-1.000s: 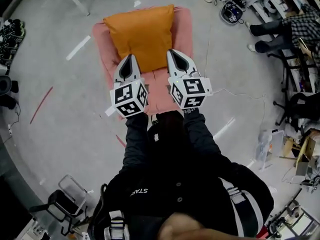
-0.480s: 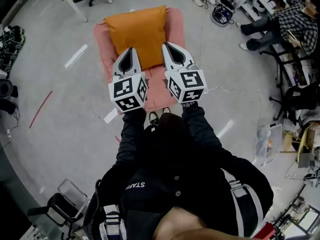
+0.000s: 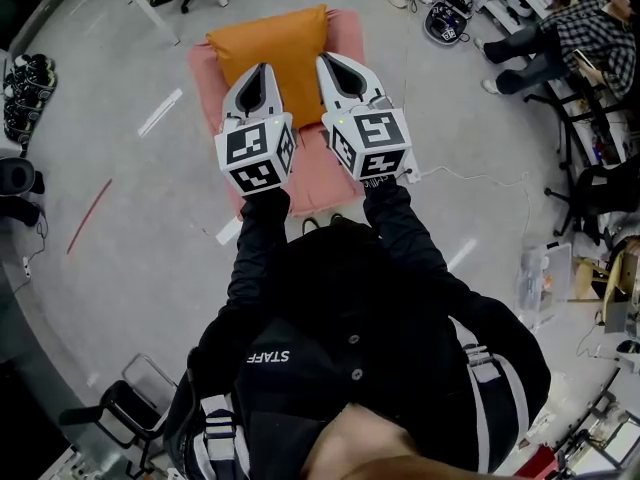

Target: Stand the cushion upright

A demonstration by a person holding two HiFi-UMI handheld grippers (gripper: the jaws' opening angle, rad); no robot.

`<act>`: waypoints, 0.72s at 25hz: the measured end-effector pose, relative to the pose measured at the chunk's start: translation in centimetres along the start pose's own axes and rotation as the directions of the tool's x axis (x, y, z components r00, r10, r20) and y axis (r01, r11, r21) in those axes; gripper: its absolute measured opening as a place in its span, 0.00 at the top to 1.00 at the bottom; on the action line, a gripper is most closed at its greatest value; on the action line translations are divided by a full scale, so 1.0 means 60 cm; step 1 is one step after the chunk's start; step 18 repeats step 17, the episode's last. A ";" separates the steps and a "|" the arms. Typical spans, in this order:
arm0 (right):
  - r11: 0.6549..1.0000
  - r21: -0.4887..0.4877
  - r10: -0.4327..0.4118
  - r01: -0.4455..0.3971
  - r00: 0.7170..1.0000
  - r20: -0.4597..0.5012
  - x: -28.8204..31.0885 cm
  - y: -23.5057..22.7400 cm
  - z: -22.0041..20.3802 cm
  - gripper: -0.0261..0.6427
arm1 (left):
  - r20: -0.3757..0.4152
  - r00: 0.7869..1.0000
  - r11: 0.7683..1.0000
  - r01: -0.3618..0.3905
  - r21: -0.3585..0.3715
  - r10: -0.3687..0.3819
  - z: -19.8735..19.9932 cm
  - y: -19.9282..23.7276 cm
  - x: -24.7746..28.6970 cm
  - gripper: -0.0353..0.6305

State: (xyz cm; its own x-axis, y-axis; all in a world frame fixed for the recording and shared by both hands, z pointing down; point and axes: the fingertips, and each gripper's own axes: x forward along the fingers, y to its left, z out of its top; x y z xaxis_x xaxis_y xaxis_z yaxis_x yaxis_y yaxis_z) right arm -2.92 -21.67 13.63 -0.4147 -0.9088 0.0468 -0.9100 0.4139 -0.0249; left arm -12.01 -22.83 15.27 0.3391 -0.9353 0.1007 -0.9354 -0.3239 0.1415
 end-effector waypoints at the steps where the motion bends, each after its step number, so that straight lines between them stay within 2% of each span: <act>1: 1.000 -0.003 -0.002 0.002 1.000 0.006 0.000 -0.002 0.003 0.94 | 0.004 1.000 1.000 -0.002 0.004 0.002 0.002 -0.001 0.002 0.95; 18: 1.000 -0.021 -0.012 0.013 0.998 0.057 -0.010 -0.041 0.026 0.94 | 0.016 1.000 0.999 -0.025 0.049 0.024 0.016 -0.032 0.018 0.95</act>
